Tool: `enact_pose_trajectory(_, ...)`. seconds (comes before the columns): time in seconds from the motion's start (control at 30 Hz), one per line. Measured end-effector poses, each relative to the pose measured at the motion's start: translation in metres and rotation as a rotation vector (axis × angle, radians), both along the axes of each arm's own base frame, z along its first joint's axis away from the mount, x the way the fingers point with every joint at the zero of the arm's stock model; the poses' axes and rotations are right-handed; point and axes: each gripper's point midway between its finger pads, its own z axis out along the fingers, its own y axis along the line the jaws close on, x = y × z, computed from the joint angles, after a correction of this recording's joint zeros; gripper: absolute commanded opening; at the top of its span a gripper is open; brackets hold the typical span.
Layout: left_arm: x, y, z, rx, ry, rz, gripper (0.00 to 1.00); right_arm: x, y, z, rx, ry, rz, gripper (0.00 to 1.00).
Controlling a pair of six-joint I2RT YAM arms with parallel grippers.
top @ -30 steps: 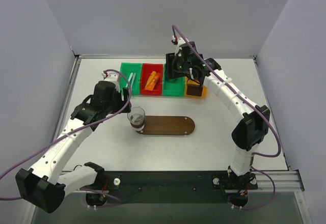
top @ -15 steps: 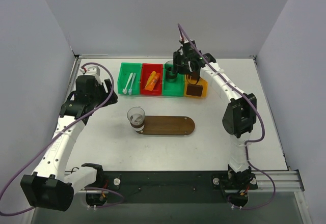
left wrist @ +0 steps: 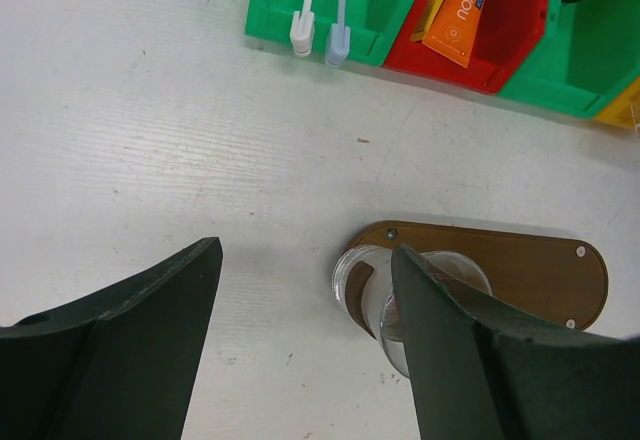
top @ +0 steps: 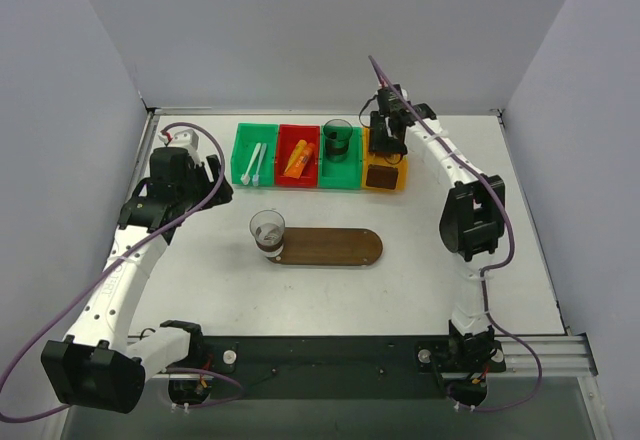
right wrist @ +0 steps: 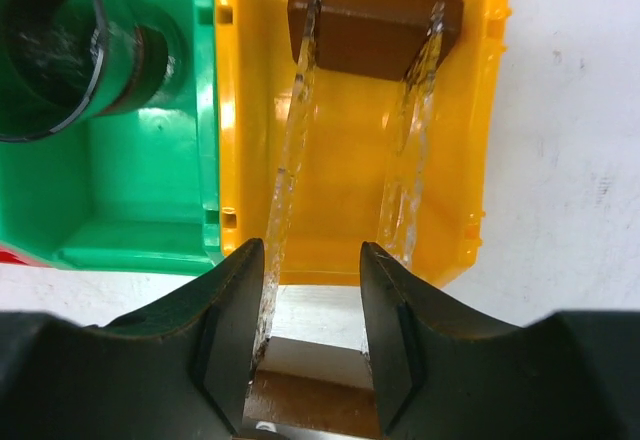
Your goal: Prepare toiletry sets of a toothbrush and toothpaste on the tray
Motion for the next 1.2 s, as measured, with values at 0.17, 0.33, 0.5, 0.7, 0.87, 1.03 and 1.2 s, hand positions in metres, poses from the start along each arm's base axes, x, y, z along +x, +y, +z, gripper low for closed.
enact_pose_trajectory(0.17, 0.001, -0.001, 0.0, -0.006, 0.0, 0.002, 0.79, -0.003, 0.007, -0.02, -0.024, 0.048, 0.03, 0.38)
enact_pose_trajectory(0.33, 0.002, -0.001, -0.003, -0.009, 0.009, 0.005, 0.79, -0.003, 0.012, -0.031, -0.046, 0.078, 0.054, 0.25)
enact_pose_trajectory(0.5, 0.002, -0.001, -0.003, -0.011, 0.009, 0.008, 0.79, -0.005, 0.012, -0.042, -0.064, 0.111, 0.065, 0.06)
enact_pose_trajectory(0.7, 0.002, 0.0, -0.002, -0.014, 0.009, 0.013, 0.79, -0.007, 0.008, -0.041, -0.065, 0.126, 0.062, 0.0)
enact_pose_trajectory(0.87, 0.002, 0.001, -0.002, -0.014, 0.009, 0.017, 0.79, -0.008, 0.004, -0.036, 0.008, 0.147, 0.073, 0.0)
enact_pose_trajectory(1.03, 0.002, 0.001, -0.002, -0.015, 0.009, 0.015, 0.79, -0.021, -0.007, -0.012, 0.11, 0.155, 0.094, 0.0)
enact_pose_trajectory(1.2, 0.002, -0.002, -0.002, -0.025, 0.01, 0.001, 0.79, -0.032, -0.01, 0.034, 0.207, 0.101, 0.153, 0.0)
